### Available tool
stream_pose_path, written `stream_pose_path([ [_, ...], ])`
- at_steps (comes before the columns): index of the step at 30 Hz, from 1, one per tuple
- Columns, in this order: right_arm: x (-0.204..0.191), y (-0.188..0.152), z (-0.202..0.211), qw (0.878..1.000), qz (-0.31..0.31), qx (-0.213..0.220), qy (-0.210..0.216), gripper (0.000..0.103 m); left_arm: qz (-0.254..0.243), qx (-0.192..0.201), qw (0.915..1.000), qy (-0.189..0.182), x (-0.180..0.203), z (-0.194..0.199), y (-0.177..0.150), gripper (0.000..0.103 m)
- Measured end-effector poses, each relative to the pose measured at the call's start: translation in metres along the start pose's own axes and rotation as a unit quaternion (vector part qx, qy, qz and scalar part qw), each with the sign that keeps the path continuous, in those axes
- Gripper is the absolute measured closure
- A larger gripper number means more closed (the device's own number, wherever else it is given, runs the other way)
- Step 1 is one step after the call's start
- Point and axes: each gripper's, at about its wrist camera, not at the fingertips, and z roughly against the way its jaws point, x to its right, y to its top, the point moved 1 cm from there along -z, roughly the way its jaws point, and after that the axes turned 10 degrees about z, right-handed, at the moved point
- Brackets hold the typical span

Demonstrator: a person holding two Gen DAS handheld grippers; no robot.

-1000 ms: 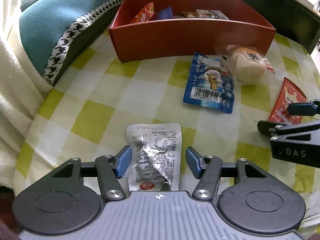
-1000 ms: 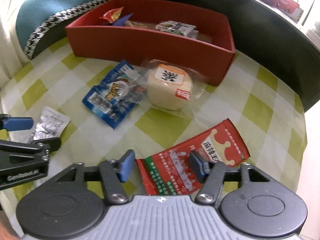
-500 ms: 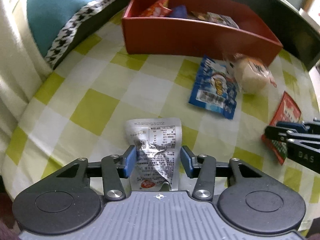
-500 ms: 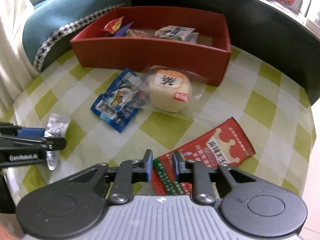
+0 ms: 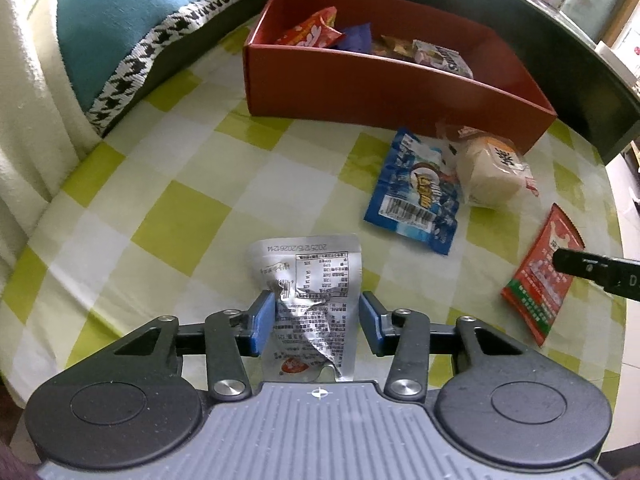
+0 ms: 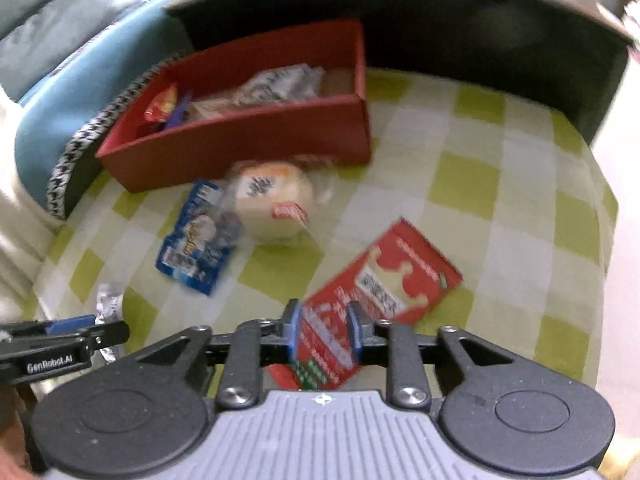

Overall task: Organize snacks
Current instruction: 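Lift the red packet with the right tool while the left tool holds the sachet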

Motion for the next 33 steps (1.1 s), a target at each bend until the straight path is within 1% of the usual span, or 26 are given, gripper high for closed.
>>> stream_pose_path([
  [1, 0.0, -0.001, 0.0, 1.0, -0.011, -0.004, 0.003, 0.059, -0.003, -0.001, 1.0, -0.002, 0.001, 0.0, -0.001, 0.05],
  [3, -0.001, -0.004, -0.002, 0.999, -0.045, -0.007, 0.007, 0.051, -0.005, -0.006, 1.0, -0.005, 0.001, -0.002, -0.002, 0.049],
  [5, -0.002, -0.003, -0.011, 0.997, -0.071, -0.014, 0.009, 0.05, -0.005, -0.007, 0.9999, -0.01, 0.002, -0.003, 0.0, 0.049],
  [6, -0.004, -0.001, -0.016, 0.996, -0.083, -0.018, 0.003, 0.049, -0.005, -0.008, 0.9998, -0.017, 0.002, -0.003, 0.0, 0.049],
  [7, -0.007, 0.001, -0.018, 0.996, -0.092, -0.011, -0.005, 0.044, -0.004, -0.011, 0.9997, -0.023, 0.002, -0.003, 0.001, 0.049],
  [8, -0.01, 0.005, -0.019, 0.995, -0.1, -0.002, -0.014, 0.042, -0.002, -0.013, 0.9995, -0.028, 0.002, -0.004, 0.001, 0.049],
  [9, -0.014, 0.009, -0.021, 0.994, -0.101, 0.001, -0.03, 0.04, 0.001, -0.016, 0.9993, -0.033, 0.001, -0.004, 0.002, 0.049],
  [11, -0.023, 0.014, -0.025, 0.994, -0.089, 0.002, -0.059, 0.033, 0.008, -0.018, 0.999, -0.04, -0.001, -0.003, 0.002, 0.049],
  [12, -0.026, 0.014, -0.025, 0.993, -0.09, -0.003, -0.079, 0.026, 0.011, -0.02, 0.9988, -0.043, -0.003, -0.003, 0.003, 0.049],
  [13, -0.028, 0.014, -0.023, 0.991, -0.092, -0.008, -0.098, 0.026, 0.016, -0.021, 0.9986, -0.046, -0.005, -0.002, 0.003, 0.049],
  [14, -0.028, 0.013, -0.016, 0.99, -0.088, -0.002, -0.106, 0.026, 0.02, -0.023, 0.9983, -0.05, -0.007, -0.002, 0.003, 0.049],
  [15, -0.027, 0.012, -0.01, 0.99, -0.086, 0.0, -0.109, 0.026, 0.024, -0.024, 0.9979, -0.054, -0.009, -0.001, 0.004, 0.049],
  [17, -0.021, 0.013, -0.01, 0.988, -0.099, -0.024, -0.117, 0.023, 0.033, -0.028, 0.9973, -0.059, -0.015, -0.001, 0.005, 0.048],
  [20, -0.017, 0.016, -0.025, 0.986, -0.124, -0.045, -0.102, 0.023, 0.038, -0.032, 0.997, -0.06, -0.015, -0.003, 0.006, 0.048],
  [21, -0.018, 0.017, -0.033, 0.985, -0.129, -0.054, -0.1, 0.021, 0.036, -0.03, 0.9972, -0.059, -0.014, -0.003, 0.006, 0.048],
  [22, -0.021, 0.017, -0.038, 0.985, -0.125, -0.057, -0.107, 0.015, 0.032, -0.028, 0.9974, -0.058, -0.012, -0.003, 0.005, 0.048],
  [23, -0.027, 0.018, -0.042, 0.986, -0.111, -0.056, -0.115, 0.011, 0.029, -0.027, 0.9976, -0.057, -0.012, -0.004, 0.005, 0.048],
  [24, -0.032, 0.018, -0.047, 0.986, -0.099, -0.058, -0.117, 0.002, 0.028, -0.027, 0.9977, -0.055, -0.011, -0.005, 0.004, 0.048],
  [25, -0.035, 0.017, -0.052, 0.987, -0.084, -0.061, -0.119, 0.0, 0.028, -0.029, 0.9978, -0.053, -0.012, -0.006, 0.004, 0.047],
  [26, -0.041, 0.016, -0.055, 0.987, -0.061, -0.063, -0.134, 0.0, 0.029, -0.031, 0.9978, -0.051, -0.013, -0.008, 0.003, 0.046],
  [27, -0.043, 0.013, -0.055, 0.987, -0.053, -0.058, -0.14, 0.0, 0.028, -0.031, 0.998, -0.047, -0.014, -0.009, 0.002, 0.045],
  [28, -0.041, 0.012, -0.053, 0.988, -0.056, -0.054, -0.136, 0.0, 0.028, -0.031, 0.9982, -0.043, -0.016, -0.011, 0.002, 0.044],
  [30, -0.038, 0.009, -0.05, 0.99, -0.036, -0.057, -0.121, 0.0, 0.03, -0.032, 0.9983, -0.039, -0.019, -0.013, 0.001, 0.042],
  [32, -0.038, 0.003, -0.042, 0.991, -0.004, -0.053, -0.119, 0.008, 0.031, -0.029, 0.9983, -0.041, -0.022, -0.011, -0.001, 0.041],
  [33, -0.037, -0.001, -0.038, 0.992, 0.009, -0.049, -0.116, 0.016, 0.031, -0.029, 0.9983, -0.041, -0.024, -0.011, -0.002, 0.041],
])
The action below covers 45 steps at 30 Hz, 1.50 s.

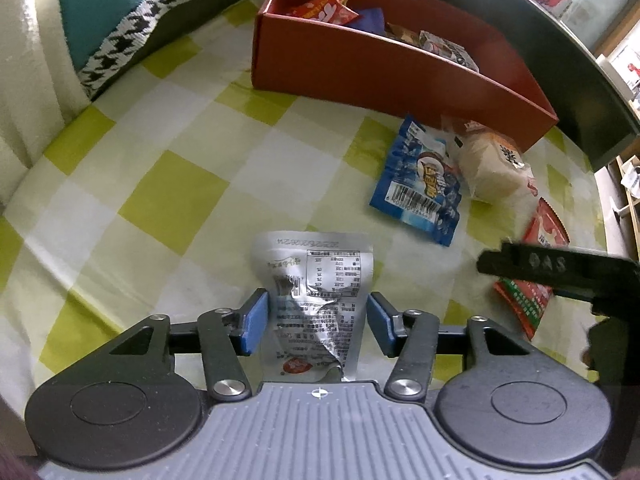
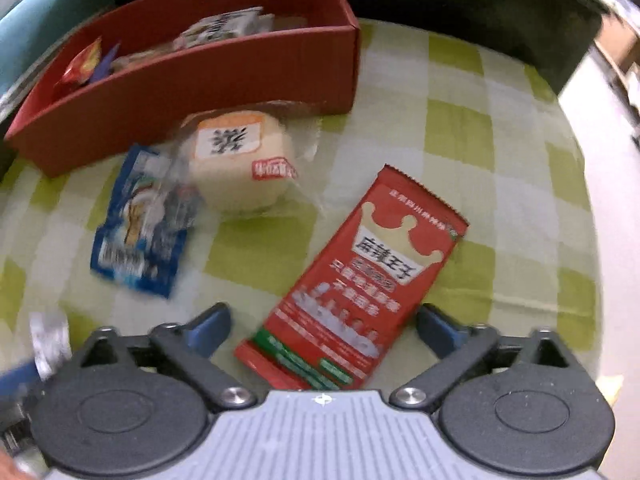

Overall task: Organize snacks
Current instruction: 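Lift the red packet with the right tool while the left tool holds the sachet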

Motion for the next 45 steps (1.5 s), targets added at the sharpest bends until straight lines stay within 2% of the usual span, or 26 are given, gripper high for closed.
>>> stream_pose_path([
  [2, 0.004, -0.005, 0.007, 1.0, 0.016, 0.006, 0.012, 0.03, 0.005, -0.002, 1.0, 0.001, -0.002, 0.001, -0.001, 0.043],
  [3, 0.008, -0.008, 0.011, 1.0, 0.023, 0.01, 0.016, 0.041, 0.007, -0.004, 1.0, 0.003, -0.003, 0.002, -0.001, 0.044],
  [4, 0.012, -0.011, 0.012, 0.999, 0.026, 0.011, 0.02, 0.047, 0.006, -0.003, 1.0, 0.005, -0.002, 0.003, -0.002, 0.045],
  [10, 0.022, -0.028, 0.021, 0.997, 0.037, 0.028, 0.058, 0.052, -0.001, 0.02, 0.9991, 0.037, 0.008, 0.011, -0.011, 0.049],
  [13, 0.027, -0.031, 0.028, 0.996, 0.032, 0.047, 0.073, 0.053, 0.016, 0.026, 0.9984, 0.047, 0.009, 0.016, -0.016, 0.049],
  [14, 0.028, -0.03, 0.033, 0.995, 0.028, 0.054, 0.079, 0.053, 0.02, 0.027, 0.9983, 0.049, 0.01, 0.019, -0.017, 0.083],
  [15, 0.03, -0.029, 0.039, 0.994, 0.025, 0.062, 0.085, 0.054, 0.023, 0.024, 0.9986, 0.041, 0.012, 0.021, -0.018, 0.086],
  [16, 0.032, -0.029, 0.042, 0.994, 0.024, 0.066, 0.087, 0.054, 0.032, 0.021, 0.9988, 0.031, 0.013, 0.024, -0.017, 0.082],
  [17, 0.033, -0.029, 0.043, 0.994, 0.024, 0.067, 0.085, 0.054, 0.03, 0.023, 0.9988, 0.029, 0.016, 0.028, -0.017, 0.082],
  [19, 0.034, -0.029, 0.041, 0.994, 0.024, 0.063, 0.082, 0.054, 0.001, 0.039, 0.9978, 0.054, 0.026, 0.03, -0.017, 0.082],
  [21, 0.034, -0.028, 0.04, 0.994, 0.024, 0.062, 0.083, 0.054, -0.002, 0.032, 0.9984, 0.046, 0.027, 0.029, -0.017, 0.077],
  [22, 0.033, -0.028, 0.039, 0.994, 0.025, 0.061, 0.085, 0.054, 0.002, 0.02, 0.9992, 0.034, 0.024, 0.028, -0.017, 0.067],
  [23, 0.033, -0.028, 0.039, 0.994, 0.026, 0.061, 0.086, 0.054, 0.009, 0.014, 0.9994, 0.032, 0.021, 0.027, -0.018, 0.048],
  [25, 0.031, -0.029, 0.037, 0.994, 0.03, 0.059, 0.091, 0.054, 0.018, 0.021, 0.9986, 0.045, 0.014, 0.026, -0.024, 0.032],
  [30, 0.033, -0.032, 0.039, 0.992, 0.034, 0.063, 0.107, 0.058, 0.019, 0.006, 0.9972, 0.071, 0.015, 0.0, -0.029, 0.033],
  [31, 0.033, -0.032, 0.039, 0.992, 0.035, 0.064, 0.107, 0.059, 0.0, 0.019, 0.9964, 0.083, 0.02, 0.0, -0.032, 0.034],
  [32, 0.033, -0.032, 0.038, 0.992, 0.038, 0.062, 0.107, 0.06, -0.019, 0.023, 0.9952, 0.093, 0.026, 0.0, -0.034, 0.045],
  [33, 0.032, -0.033, 0.037, 0.992, 0.039, 0.059, 0.109, 0.063, -0.029, 0.024, 0.9947, 0.096, 0.029, 0.001, -0.036, 0.045],
  [38, 0.038, -0.033, 0.033, 0.991, 0.015, 0.051, 0.124, 0.063, -0.009, 0.025, 0.9956, 0.09, 0.027, 0.009, -0.035, 0.054],
  [42, 0.039, -0.028, 0.028, 0.99, -0.015, 0.04, 0.134, 0.057, -0.015, 0.032, 0.9967, 0.073, 0.033, 0.016, -0.032, 0.059],
  [45, 0.025, -0.025, 0.02, 0.993, -0.01, 0.025, 0.117, 0.05, -0.015, 0.034, 0.997, 0.067, 0.031, 0.012, -0.032, 0.059],
])
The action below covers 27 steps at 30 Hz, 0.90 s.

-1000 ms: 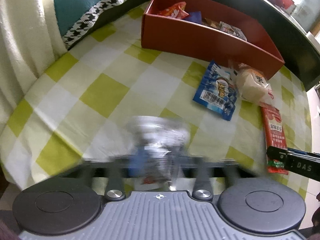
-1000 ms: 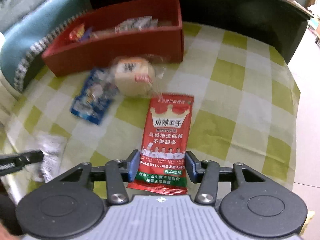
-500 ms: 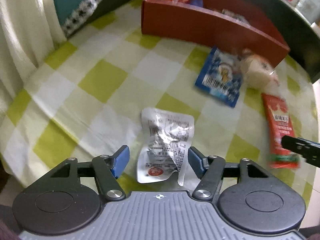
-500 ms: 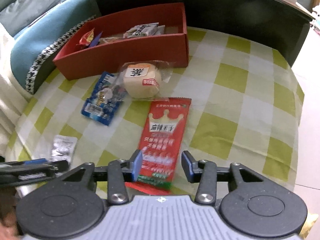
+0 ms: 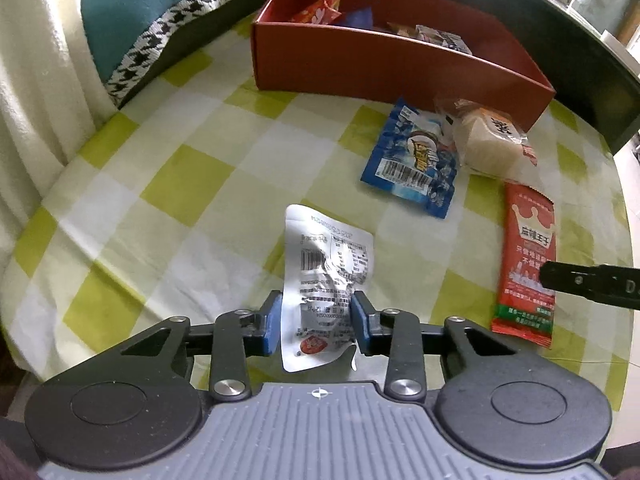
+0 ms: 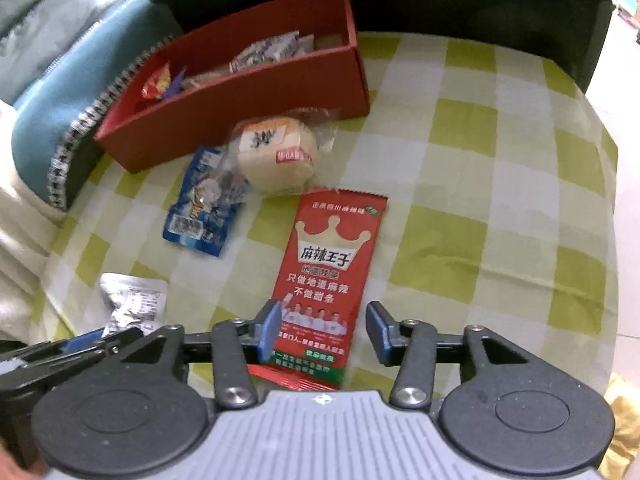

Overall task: Organize snacks
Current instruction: 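Lift the red packet with the right tool while the left tool holds the sachet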

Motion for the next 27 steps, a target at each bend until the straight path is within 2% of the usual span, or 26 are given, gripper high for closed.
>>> stream_pose_path([
  [2, -0.01, 0.001, -0.009, 1.0, 0.012, -0.007, -0.014, 0.043, 0.002, -0.003, 1.0, -0.004, -0.002, -0.003, 0.0, 0.054],
  [4, -0.019, 0.004, -0.014, 1.0, 0.017, 0.0, -0.025, 0.028, 0.014, -0.015, 0.9997, -0.014, -0.005, -0.009, 0.001, 0.05],
  [5, -0.022, 0.006, -0.016, 0.999, 0.02, 0.001, -0.031, 0.025, 0.015, -0.014, 0.9996, -0.018, -0.006, -0.011, 0.001, 0.046],
  [6, -0.025, 0.007, -0.019, 0.999, 0.026, 0.002, -0.035, 0.018, 0.009, -0.008, 0.9998, -0.016, -0.003, -0.01, 0.002, 0.043],
  [7, -0.027, 0.007, -0.022, 0.999, 0.033, 0.004, -0.036, 0.01, -0.001, -0.009, 0.9998, -0.017, 0.0, -0.011, 0.001, 0.036],
  [8, -0.029, 0.005, -0.024, 0.998, 0.042, 0.007, -0.04, 0.009, -0.009, -0.01, 0.9996, -0.024, 0.002, -0.012, -0.001, 0.027],
  [9, -0.031, 0.003, -0.025, 0.997, 0.059, 0.009, -0.051, 0.011, -0.017, -0.009, 0.9994, -0.029, 0.004, -0.013, -0.003, 0.025],
  [11, -0.04, -0.001, -0.023, 0.99, 0.114, 0.005, -0.084, 0.026, -0.039, -0.001, 0.9992, -0.012, 0.008, -0.012, -0.008, 0.035],
  [13, -0.038, 0.001, -0.019, 0.99, 0.117, 0.004, -0.075, 0.041, -0.048, 0.004, 0.9988, 0.001, 0.008, -0.01, -0.009, 0.041],
  [15, -0.033, 0.001, -0.015, 0.991, 0.116, 0.0, -0.069, 0.047, -0.031, 0.002, 0.9995, -0.006, 0.003, -0.008, -0.006, 0.043],
  [20, -0.024, -0.006, -0.005, 0.993, 0.107, 0.001, -0.047, 0.051, -0.008, 0.005, 0.9999, -0.01, -0.003, 0.001, -0.003, 0.044],
  [27, -0.02, -0.009, 0.029, 0.994, 0.097, 0.041, -0.029, 0.054, 0.01, 0.022, 0.9994, -0.026, -0.001, 0.023, 0.002, 0.044],
])
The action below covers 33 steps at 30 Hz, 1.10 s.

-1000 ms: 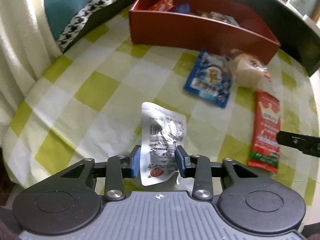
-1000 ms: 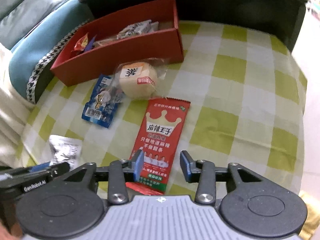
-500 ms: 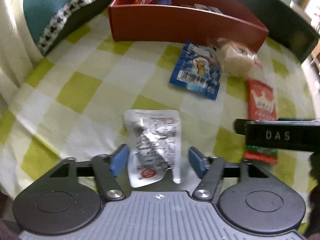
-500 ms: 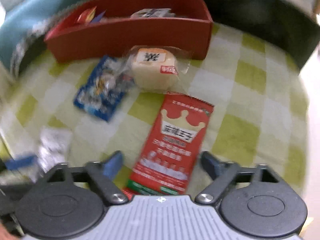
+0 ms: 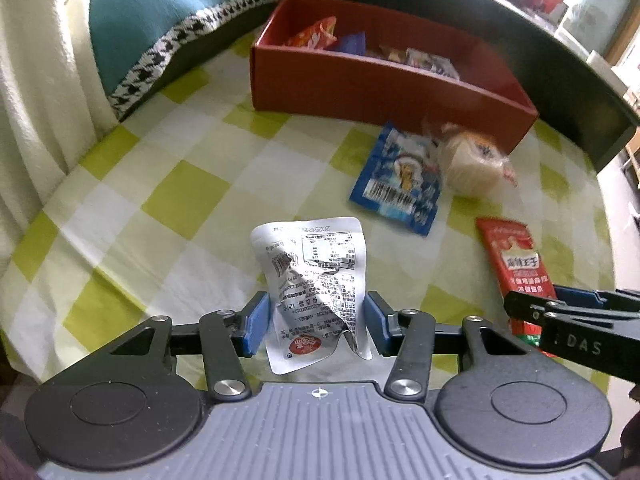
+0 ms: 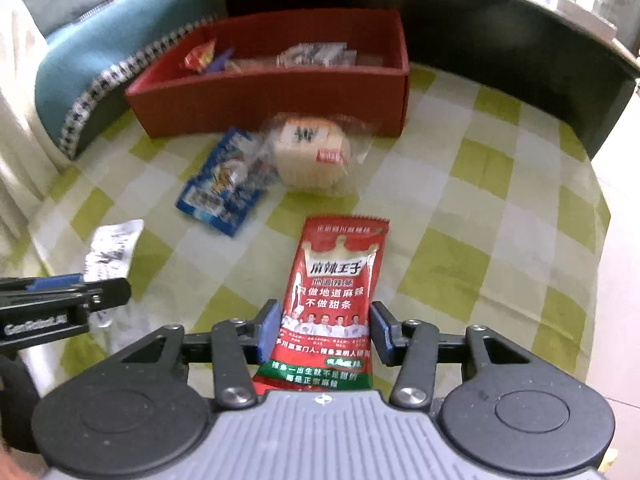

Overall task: Organize snacks
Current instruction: 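Lift the red packet with the right tool while the left tool holds the sachet, then carry the sachet in the left tool and red packet in the right tool over the red box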

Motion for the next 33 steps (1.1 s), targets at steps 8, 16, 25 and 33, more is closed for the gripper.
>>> stream_pose_path([
  [8, -0.002, 0.005, 0.009, 1.0, -0.005, 0.014, 0.018, 0.056, -0.007, 0.026, 0.9995, -0.014, 0.012, 0.018, 0.009, 0.044],
  [16, 0.011, -0.001, -0.007, 0.999, -0.042, -0.022, 0.027, 0.082, -0.003, 0.011, 0.9993, -0.036, 0.009, 0.005, 0.014, 0.044],
  [25, -0.038, -0.001, -0.032, 0.997, -0.029, -0.053, 0.04, 0.036, 0.013, -0.007, 0.9984, -0.054, -0.007, -0.001, 0.012, 0.043],
  [33, -0.06, 0.002, -0.054, 0.997, -0.018, -0.07, 0.035, 0.0, 0.039, -0.013, 0.9973, -0.061, -0.026, 0.0, 0.016, 0.043],
])
